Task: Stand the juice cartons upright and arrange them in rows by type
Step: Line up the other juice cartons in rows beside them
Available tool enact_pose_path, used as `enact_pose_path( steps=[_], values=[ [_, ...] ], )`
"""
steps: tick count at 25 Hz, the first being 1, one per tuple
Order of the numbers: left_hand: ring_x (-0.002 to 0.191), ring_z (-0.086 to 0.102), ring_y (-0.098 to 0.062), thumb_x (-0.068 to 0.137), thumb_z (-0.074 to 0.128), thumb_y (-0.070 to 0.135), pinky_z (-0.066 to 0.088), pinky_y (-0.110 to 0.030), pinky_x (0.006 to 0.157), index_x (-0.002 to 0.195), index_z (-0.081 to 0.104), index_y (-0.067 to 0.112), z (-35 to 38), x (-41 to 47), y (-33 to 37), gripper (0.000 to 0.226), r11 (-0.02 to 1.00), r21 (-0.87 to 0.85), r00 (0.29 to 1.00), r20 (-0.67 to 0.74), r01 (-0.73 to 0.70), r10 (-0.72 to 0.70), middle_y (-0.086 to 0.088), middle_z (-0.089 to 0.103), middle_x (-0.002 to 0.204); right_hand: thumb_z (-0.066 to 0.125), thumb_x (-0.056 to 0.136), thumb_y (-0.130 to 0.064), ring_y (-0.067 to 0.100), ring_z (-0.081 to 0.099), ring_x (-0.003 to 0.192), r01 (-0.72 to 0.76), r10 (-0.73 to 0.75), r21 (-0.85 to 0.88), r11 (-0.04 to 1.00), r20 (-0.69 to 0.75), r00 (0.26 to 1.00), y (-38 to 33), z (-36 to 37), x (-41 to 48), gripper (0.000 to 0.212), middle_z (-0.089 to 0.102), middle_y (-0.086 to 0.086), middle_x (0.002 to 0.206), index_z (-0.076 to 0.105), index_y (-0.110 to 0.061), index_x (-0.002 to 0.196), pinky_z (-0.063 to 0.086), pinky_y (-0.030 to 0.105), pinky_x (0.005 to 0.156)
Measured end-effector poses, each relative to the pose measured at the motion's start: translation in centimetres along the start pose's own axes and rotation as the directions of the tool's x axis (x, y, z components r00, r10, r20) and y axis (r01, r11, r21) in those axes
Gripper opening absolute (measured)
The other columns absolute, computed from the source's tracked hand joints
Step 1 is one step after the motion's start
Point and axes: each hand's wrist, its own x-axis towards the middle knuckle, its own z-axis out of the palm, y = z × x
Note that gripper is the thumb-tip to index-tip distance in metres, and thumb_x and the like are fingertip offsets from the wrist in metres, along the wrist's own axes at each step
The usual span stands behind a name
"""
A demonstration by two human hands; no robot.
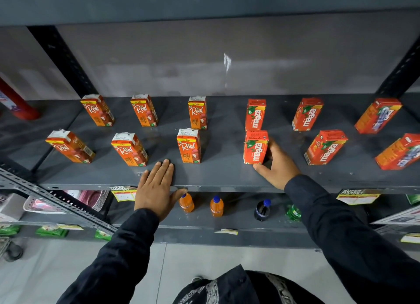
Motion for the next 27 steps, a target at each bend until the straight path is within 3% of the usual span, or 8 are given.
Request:
enact_pose_path(
  steps=[2,5,9,12,15,18,24,27],
  values=[
    [0.141,0.021,-0.025,0.082,0.021,0.071,0.017,-0.045,0.113,0.144,0.029,0.01,0.0,0.0,0.0,0.088,1.0,0.011,1.0,-0.002,0.002,-0.002,-0.006,0.028,0.153,0.065,0.075,-0.008,0.009,0.055,0.115,-0.049,0.045,0.284,0.958,0.021,0.999,0.3,-0.2,0.3,0.077,0.057,-0.005,0.127,0.028,-0.032,0.138,0.043,0.032,0.096],
    [0.142,0.018,-0.024,0.081,0.018,0.072,0.015,-0.044,0.114,0.145,0.027,0.011,0.1,0.0,0.0,0.089,1.0,0.022,1.0,-0.005,0.006,-0.006,-0.005,0.025,0.154,0.043,0.081,0.018,0.017,0.049,0.12,-0.142,0.201,0.544,0.827,-0.05,0.978,0.9,-0.5,0.8,0.069,0.048,0.015,0.136,0.026,-0.012,0.141,0.04,0.03,0.099],
    [0.142,0.017,-0.023,0.08,0.016,0.073,0.015,-0.044,0.114,0.145,0.025,0.012,0.1,0.1,0.0,0.089,1.0,0.016,1.0,-0.004,0.005,-0.005,-0.004,0.023,0.154,0.044,0.088,0.01,0.017,0.057,0.104,-0.21,0.352,0.49,0.846,-0.218,0.91,0.0,-1.6,4.1,0.056,0.056,0.009,0.123,0.036,-0.014,0.137,0.045,0.018,0.079],
    [0.143,0.014,-0.023,0.08,0.015,0.074,0.012,-0.044,0.115,0.146,0.022,0.013,0.0,0.1,0.0,0.09,1.0,0.014,1.0,0.016,0.008,-0.008,-0.004,0.019,0.155,0.046,0.092,-0.003,0.018,0.054,0.101,-0.262,0.447,0.64,0.722,-0.144,0.883,-0.4,-2.0,8.2,0.049,0.048,0.013,0.129,0.034,-0.011,0.139,0.048,0.025,0.078],
    [0.143,0.013,-0.023,0.079,0.013,0.075,0.011,-0.043,0.115,0.147,0.02,0.013,-0.1,0.1,-0.1,0.092,1.0,0.025,0.999,0.032,0.015,-0.016,-0.003,0.017,0.156,0.056,0.089,-0.009,0.03,0.051,0.121,-0.317,0.361,0.419,0.851,-0.028,0.932,0.1,-1.2,11.0,0.053,0.05,0.016,0.135,0.036,-0.006,0.138,0.041,0.043,0.101],
    [0.143,0.013,-0.023,0.079,0.014,0.075,0.012,-0.044,0.114,0.147,0.02,0.014,-0.1,0.2,-0.1,0.092,1.0,0.025,0.999,0.046,0.019,-0.02,-0.003,0.017,0.156,0.069,0.079,-0.019,0.032,0.06,0.106,-0.299,0.305,0.074,0.951,-0.097,0.947,0.4,-0.6,12.0,0.035,0.065,0.013,0.116,0.056,-0.008,0.11,0.044,0.038,0.092],
    [0.141,0.02,-0.026,0.08,0.017,0.074,0.017,-0.046,0.113,0.145,0.026,0.012,-0.2,0.3,0.1,0.09,0.999,0.038,0.999,0.045,0.014,-0.016,-0.005,0.024,0.154,0.073,0.077,-0.026,0.034,0.061,0.106,-0.215,0.21,-0.091,0.972,-0.059,0.976,1.1,-0.4,12.5,0.044,0.065,0.014,0.12,0.055,-0.011,0.114,0.046,0.046,0.095],
    [0.14,0.023,-0.027,0.081,0.019,0.074,0.019,-0.047,0.112,0.145,0.027,0.012,-0.3,0.2,0.1,0.089,0.999,0.031,0.999,0.046,0.012,-0.014,-0.006,0.026,0.153,0.071,0.078,-0.023,0.035,0.06,0.108,-0.207,0.2,-0.111,0.972,-0.069,0.977,1.1,-0.6,12.6,0.043,0.064,0.014,0.121,0.054,-0.01,0.115,0.045,0.043,0.095]
  ],
)
